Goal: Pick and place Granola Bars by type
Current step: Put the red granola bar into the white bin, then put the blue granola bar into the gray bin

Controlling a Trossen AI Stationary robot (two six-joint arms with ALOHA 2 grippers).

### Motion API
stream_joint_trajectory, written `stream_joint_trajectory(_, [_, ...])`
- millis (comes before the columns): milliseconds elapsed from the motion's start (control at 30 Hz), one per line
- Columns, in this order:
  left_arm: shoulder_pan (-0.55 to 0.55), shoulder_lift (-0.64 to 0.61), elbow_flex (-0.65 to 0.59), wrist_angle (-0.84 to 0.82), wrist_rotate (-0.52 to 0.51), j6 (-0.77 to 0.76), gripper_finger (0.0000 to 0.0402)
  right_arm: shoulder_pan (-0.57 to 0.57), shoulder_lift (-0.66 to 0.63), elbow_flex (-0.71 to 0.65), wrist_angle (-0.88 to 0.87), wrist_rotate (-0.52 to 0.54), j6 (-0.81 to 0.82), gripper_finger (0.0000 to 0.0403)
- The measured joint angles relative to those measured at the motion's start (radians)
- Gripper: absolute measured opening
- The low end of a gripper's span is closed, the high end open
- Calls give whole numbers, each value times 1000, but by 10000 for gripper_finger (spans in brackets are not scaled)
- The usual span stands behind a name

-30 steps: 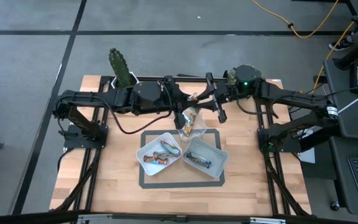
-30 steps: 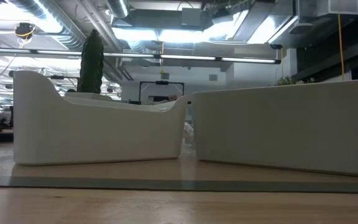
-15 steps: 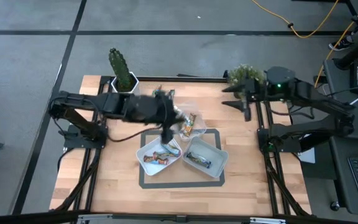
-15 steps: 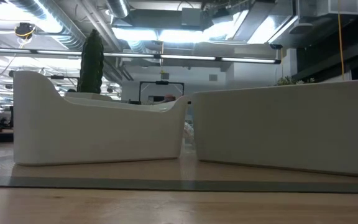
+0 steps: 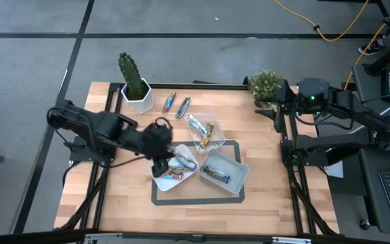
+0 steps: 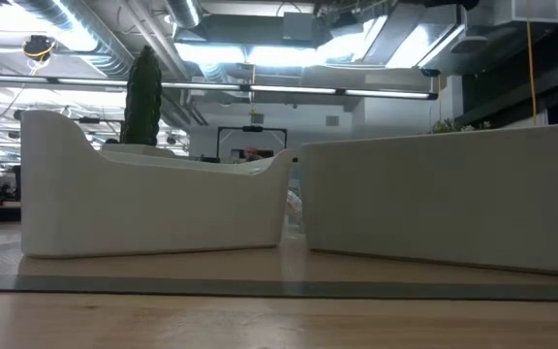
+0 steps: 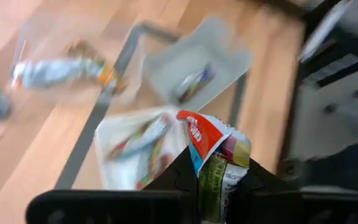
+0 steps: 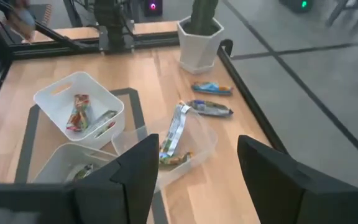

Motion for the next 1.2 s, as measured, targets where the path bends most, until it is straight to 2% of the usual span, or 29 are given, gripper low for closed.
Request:
stream_joint_trajectory(100, [4,36,-59,-6,1,-13,30,0,17,0,1,0,-19,219])
stream_joint_trajectory(267, [32,49,-263,185,104,-68,27,0,46,-1,0,-3,-27,219])
stream_joint_trajectory(367, [40,49,-350,274,126,-121,28,0,63,-1,-1,-13,-38,219])
stream_joint_trajectory(567, [40,48,-424,284,128,-194,36,0,82,-1,-2,-38,-50,219])
stream_joint_trajectory(767, [40,48,-438,291,196,-207,42,0,90,-1,-2,-40,-50,219])
stream_joint_trajectory(900, [40,48,-438,291,208,-207,72,0,90,-1,-1,-40,-50,219])
stream_joint_trajectory(1200, [40,48,-434,292,222,-215,184,0,91,-1,-1,-40,-50,219])
